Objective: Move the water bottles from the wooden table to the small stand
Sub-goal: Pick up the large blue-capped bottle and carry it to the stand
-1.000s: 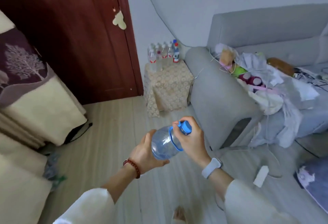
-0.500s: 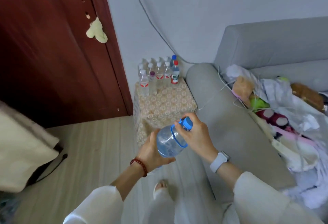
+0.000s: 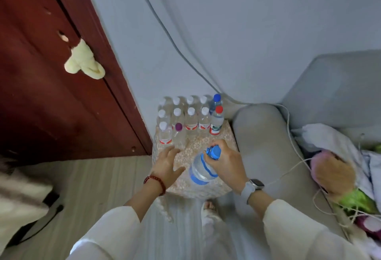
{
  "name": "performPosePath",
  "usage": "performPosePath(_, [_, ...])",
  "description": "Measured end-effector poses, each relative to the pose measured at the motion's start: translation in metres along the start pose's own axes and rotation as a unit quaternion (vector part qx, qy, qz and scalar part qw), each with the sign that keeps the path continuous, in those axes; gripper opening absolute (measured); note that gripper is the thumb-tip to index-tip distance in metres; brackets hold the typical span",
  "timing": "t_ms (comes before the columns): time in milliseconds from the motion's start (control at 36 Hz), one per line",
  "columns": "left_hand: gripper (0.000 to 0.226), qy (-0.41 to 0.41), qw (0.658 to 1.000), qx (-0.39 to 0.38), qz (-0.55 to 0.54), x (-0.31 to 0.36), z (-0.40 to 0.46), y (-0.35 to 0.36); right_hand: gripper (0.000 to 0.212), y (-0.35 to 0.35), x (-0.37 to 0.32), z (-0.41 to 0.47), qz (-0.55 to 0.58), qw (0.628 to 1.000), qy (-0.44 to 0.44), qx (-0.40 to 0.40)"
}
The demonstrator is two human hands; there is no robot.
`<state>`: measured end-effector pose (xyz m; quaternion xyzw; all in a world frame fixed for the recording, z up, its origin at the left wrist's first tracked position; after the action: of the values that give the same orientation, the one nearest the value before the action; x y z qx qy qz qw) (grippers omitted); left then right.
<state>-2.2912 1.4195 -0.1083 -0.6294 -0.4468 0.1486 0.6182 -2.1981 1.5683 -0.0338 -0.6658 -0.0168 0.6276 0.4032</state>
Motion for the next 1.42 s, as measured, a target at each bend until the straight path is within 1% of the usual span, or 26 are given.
performPosePath(83, [0.051,-0.072,0.997,0.023,0.010,-0.026,0.041,-0.003,0.030,0.021,0.030,0.041,-0.038,0.997,-0.016,-0.066])
performPosePath(222, [0.052,-0.119,0.991,0.026,0.057,-0.044,0.095,-0.001,0.031,0.041,0.066,0.094,-0.058,0.993,-0.015,-0.104])
performPosePath(361, [0.054,-0.112,0.988,0.006,0.110,-0.044,0.136,0.007,0.035,0.060,0.089,0.134,-0.048,0.991,0.013,-0.127])
performPosePath(444, [0.060,-0.115,0.978,-0.033,0.171,-0.052,0.152,0.021,0.034,0.073,0.094,0.147,-0.028,0.991,0.023,-0.128])
performPosePath(500, [0.063,-0.109,0.974,-0.063,0.189,-0.058,0.158,0.034,0.034,0.082,0.092,0.155,-0.015,0.992,0.034,-0.121])
performPosePath(611, [0.067,-0.089,0.973,-0.080,0.195,-0.063,0.160,0.047,0.032,0.103,0.083,0.171,0.005,0.989,0.040,-0.139])
performPosePath(722, [0.073,-0.078,0.982,-0.056,0.165,-0.068,0.159,0.049,0.031,0.112,0.089,0.175,0.035,0.984,0.090,-0.150])
performPosePath(806, [0.075,-0.081,0.985,-0.028,0.153,-0.073,0.160,0.044,0.036,0.111,0.098,0.167,0.067,0.978,0.131,-0.147])
performPosePath(833, [0.075,-0.085,0.984,-0.029,0.153,-0.075,0.160,0.043,0.038,0.110,0.099,0.164,0.079,0.976,0.143,-0.142])
performPosePath(889, [0.073,-0.095,0.981,-0.056,0.157,-0.080,0.160,0.045,0.039,0.109,0.103,0.163,0.100,0.971,0.173,-0.133])
performPosePath(944, [0.072,-0.097,0.979,-0.078,0.161,-0.084,0.158,0.047,0.036,0.112,0.103,0.166,0.110,0.967,0.192,-0.128])
performPosePath(1028, [0.073,-0.092,0.980,-0.097,0.150,-0.086,0.154,0.049,0.028,0.116,0.098,0.170,0.130,0.966,0.197,-0.110])
performPosePath(1139, [0.077,-0.083,0.984,-0.085,0.130,-0.089,0.154,0.048,0.025,0.114,0.095,0.174,0.144,0.966,0.195,-0.088])
performPosePath(1194, [0.078,-0.080,0.984,-0.092,0.132,-0.091,0.154,0.051,0.024,0.112,0.094,0.175,0.144,0.966,0.195,-0.084])
performPosePath(1417, [0.080,-0.077,0.986,-0.093,0.117,-0.089,0.154,0.051,0.022,0.113,0.096,0.171,0.141,0.965,0.198,-0.101])
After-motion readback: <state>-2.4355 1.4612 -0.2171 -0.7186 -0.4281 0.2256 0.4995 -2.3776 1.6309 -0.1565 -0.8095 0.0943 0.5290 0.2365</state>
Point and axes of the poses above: each hand's wrist, its own z-axis towards the middle knuckle, its own y-axis out of the palm, x = y × z, the point moved 9 cm from there along z, towards the middle knuckle, and after that the axes turned 14 degrees about z, right-handed, at the moved point
